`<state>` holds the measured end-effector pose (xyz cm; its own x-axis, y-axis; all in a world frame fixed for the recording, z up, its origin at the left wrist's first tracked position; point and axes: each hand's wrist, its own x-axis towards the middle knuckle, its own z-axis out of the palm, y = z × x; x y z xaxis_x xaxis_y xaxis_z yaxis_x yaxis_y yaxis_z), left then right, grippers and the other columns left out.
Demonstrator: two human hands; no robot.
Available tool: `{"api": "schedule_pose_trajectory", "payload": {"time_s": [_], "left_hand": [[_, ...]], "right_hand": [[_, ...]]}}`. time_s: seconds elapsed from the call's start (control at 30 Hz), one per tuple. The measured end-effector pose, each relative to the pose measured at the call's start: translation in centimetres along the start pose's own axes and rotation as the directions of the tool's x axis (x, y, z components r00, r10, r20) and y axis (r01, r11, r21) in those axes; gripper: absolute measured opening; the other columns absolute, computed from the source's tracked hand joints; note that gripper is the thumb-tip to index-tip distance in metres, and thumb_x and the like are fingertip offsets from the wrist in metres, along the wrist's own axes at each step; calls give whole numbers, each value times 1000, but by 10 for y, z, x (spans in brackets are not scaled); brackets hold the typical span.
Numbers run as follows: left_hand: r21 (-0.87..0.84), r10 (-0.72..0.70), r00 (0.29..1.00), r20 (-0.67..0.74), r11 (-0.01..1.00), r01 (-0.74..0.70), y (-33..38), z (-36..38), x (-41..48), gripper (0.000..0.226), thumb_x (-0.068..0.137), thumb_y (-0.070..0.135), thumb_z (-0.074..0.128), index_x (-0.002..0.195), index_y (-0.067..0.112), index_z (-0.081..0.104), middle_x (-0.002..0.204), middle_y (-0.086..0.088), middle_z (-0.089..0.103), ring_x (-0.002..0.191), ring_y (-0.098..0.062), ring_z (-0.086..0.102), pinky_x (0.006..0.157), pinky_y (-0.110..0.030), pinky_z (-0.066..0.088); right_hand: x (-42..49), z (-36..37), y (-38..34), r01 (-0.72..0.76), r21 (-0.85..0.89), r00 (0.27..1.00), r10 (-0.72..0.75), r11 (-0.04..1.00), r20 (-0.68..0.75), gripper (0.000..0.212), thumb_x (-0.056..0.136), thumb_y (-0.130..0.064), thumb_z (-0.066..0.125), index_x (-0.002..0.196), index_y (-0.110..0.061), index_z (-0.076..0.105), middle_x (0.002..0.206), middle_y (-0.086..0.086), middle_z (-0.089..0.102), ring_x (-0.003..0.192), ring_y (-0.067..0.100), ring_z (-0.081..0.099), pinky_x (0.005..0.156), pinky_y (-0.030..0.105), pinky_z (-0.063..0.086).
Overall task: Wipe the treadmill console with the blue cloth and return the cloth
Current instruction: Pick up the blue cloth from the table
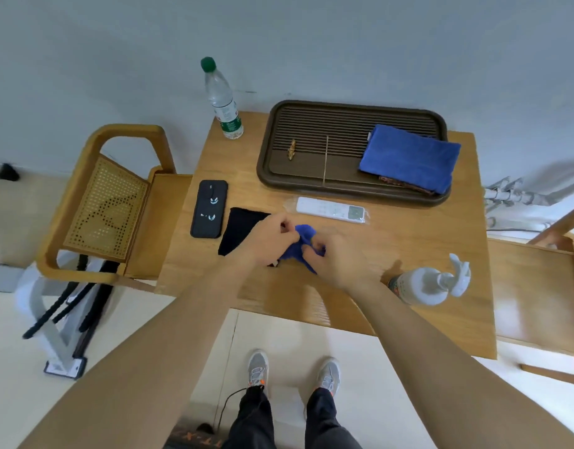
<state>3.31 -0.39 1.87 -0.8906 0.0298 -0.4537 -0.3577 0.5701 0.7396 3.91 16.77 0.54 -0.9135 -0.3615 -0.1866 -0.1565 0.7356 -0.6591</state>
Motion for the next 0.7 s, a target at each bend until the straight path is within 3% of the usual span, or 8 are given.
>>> {"api": "schedule_pose_trajectory", "payload": {"time_s": [0.17,0.23,0.33,0.47,0.6,0.7], "left_hand": [[-98,5,971,-240,995,-30,1,-69,-53,14,94,14,57,83,20,50,68,5,54,62,-10,49,59,-26,37],[-110,8,924,-383,993,-54,-6,-98,-74,11,92,12,57,85,19,51,72,6,54,67,-10,50,62,-26,37],[-109,-10,844,-537,992,-57,-26,-142,-106,10,91,12,58,89,20,53,84,7,59,80,-10,54,67,-24,40],[-75,-38,798,-601,997,-9,-72,-195,-150,7,92,19,57,95,26,55,98,4,65,89,-17,59,74,-35,45],[-65,-116,736,-667,993,98,-141,-246,-204,21,96,23,55,114,27,62,114,12,62,104,-11,55,83,-26,39],[-127,-224,688,-690,974,189,-198,-281,-256,18,93,27,56,105,31,69,109,11,68,104,-14,59,83,-29,45]], "right_hand": [[0,-16,-65,35,160,977,-68,986,203,35,91,-30,61,63,-12,50,52,-4,44,49,12,40,51,27,34],[3,-18,-91,82,215,967,-130,973,219,30,87,-28,65,67,-10,53,53,-6,45,50,11,41,51,26,35],[12,-9,-129,114,190,960,-157,975,232,36,85,-31,70,61,-22,44,47,-13,43,47,6,40,51,26,32],[24,24,-187,94,195,921,-160,976,356,35,89,-45,68,70,-20,51,57,-10,52,54,7,49,58,25,36],[31,73,-249,156,75,814,-172,985,555,52,83,-64,65,68,-16,53,59,-5,54,59,13,53,61,26,37],[42,120,-298,304,-43,733,-205,952,649,40,83,-52,72,69,-17,61,58,-11,56,57,8,52,59,24,37]]}}
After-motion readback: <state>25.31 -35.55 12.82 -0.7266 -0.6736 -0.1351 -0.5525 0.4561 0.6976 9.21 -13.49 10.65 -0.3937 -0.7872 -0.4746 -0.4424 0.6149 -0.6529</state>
